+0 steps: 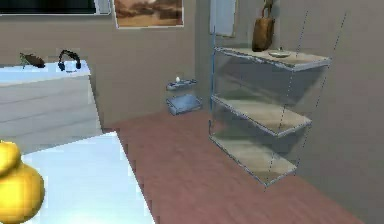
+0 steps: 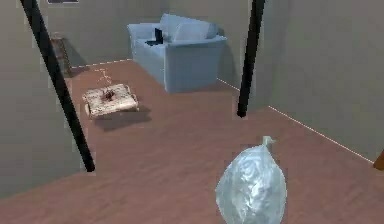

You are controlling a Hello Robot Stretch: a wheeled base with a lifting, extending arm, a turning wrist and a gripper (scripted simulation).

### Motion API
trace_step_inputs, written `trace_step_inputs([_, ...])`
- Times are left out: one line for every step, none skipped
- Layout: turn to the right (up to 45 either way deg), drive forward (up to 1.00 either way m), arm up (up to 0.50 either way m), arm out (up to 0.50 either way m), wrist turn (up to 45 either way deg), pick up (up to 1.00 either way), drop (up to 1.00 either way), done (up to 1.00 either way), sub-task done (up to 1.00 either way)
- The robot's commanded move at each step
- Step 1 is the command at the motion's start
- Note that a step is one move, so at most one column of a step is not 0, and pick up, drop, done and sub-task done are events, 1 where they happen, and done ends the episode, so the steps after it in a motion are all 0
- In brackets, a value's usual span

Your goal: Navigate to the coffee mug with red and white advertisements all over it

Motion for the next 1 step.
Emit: trace_step_inputs([45.0, 0.00, 0.00, 0.00, 0.0, 0.00, 0.00, 0.00, 0.00])
